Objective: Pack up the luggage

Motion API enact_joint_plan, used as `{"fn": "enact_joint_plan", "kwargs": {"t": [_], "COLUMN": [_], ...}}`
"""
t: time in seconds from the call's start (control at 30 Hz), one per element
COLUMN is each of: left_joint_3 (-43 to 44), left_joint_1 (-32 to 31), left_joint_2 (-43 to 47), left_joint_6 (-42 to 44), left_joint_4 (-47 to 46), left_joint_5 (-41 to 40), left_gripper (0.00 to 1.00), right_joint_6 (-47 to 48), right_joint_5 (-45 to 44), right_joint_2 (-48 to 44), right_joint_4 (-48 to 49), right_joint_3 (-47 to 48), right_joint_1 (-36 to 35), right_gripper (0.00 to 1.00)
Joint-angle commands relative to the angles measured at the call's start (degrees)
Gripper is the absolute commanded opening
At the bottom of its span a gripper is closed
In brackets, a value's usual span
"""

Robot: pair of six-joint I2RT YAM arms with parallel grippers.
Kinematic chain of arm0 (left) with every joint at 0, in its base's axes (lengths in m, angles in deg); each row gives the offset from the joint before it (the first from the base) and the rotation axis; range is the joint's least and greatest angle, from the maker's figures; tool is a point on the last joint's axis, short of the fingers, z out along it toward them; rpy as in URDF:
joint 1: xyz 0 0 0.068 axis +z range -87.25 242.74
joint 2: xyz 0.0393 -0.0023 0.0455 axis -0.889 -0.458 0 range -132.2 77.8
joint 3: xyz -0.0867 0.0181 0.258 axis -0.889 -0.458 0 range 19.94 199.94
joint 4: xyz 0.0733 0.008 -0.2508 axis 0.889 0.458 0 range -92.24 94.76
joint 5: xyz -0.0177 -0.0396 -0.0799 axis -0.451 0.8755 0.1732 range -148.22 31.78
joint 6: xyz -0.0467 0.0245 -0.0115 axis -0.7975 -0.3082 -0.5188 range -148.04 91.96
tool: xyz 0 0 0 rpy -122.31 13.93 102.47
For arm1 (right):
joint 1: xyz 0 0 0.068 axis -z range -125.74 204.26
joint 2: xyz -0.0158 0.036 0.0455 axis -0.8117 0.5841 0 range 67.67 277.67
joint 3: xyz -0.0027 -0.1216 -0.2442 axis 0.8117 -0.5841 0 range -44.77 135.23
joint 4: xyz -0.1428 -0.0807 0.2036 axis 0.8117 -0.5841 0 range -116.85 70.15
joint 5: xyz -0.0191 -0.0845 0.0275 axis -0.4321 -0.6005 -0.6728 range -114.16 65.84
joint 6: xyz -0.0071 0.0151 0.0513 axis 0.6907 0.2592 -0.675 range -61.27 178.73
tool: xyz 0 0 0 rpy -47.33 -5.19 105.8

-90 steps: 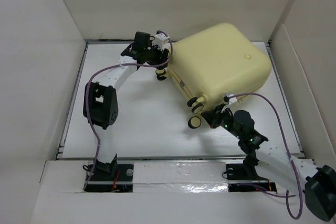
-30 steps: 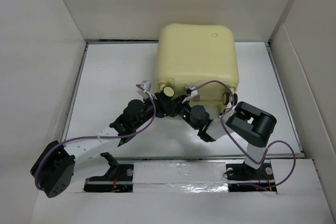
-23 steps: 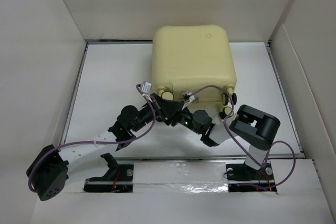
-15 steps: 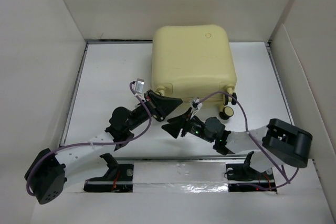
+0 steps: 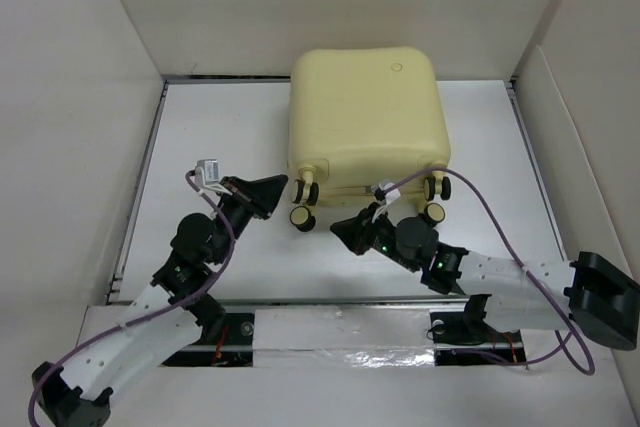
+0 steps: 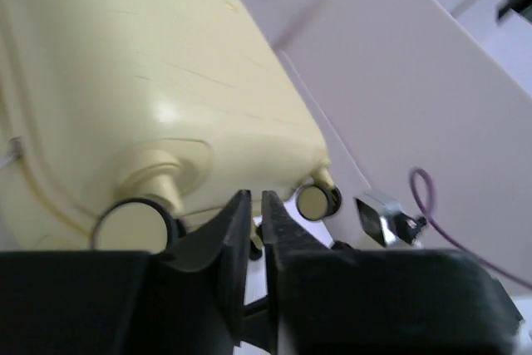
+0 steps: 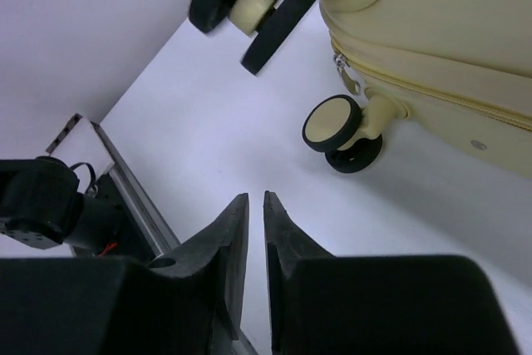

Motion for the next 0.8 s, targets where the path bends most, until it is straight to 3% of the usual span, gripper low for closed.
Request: {"fn": "enact_joint_plan", "kwargs": {"t": [0.0, 0.13, 0.27, 0.57, 0.6, 0.77], "left_joint_3": [-0.11, -1.79, -1.88, 0.06, -0.29, -2.22], "left_joint_1": [2.53, 3.77, 3.77, 3.77, 3.77, 3.77], "left_joint_2": [2.76, -0.76, -7.94, -16.39, -16.75, -17.54], "left_joint_6": [1.29, 1.2, 2.25, 2.96, 2.87, 1.82], "left_joint_4": [14.22, 15.02, 10.74, 0.18, -0.7, -7.02], "left_joint_5": [-9.34, -4.06, 0.58, 7.97, 8.68, 11.84], "left_gripper": [0.04, 0.0, 0.0, 0.0, 0.0, 0.0], "right_joint_6": [3.17, 4.14, 4.84, 5.63, 5.81, 6.34], "right_joint_5": [-2.35, -2.71, -2.36, 2.2, 2.82, 4.85], "right_joint_2": [-1.78, -2.66, -3.1, -1.7, -1.69, 4.8], "right_joint_4": [-5.58, -6.47, -8.4, -8.93, -8.93, -10.43], "right_joint_3": [4.09, 4.71, 6.2, 10.32, 10.94, 16.83], "right_joint_1": [-0.51, 0.63, 1.76, 5.02, 5.81, 7.22], "right_gripper": [0.17, 0.2, 0.42, 0.75, 0.75, 0.95]}}
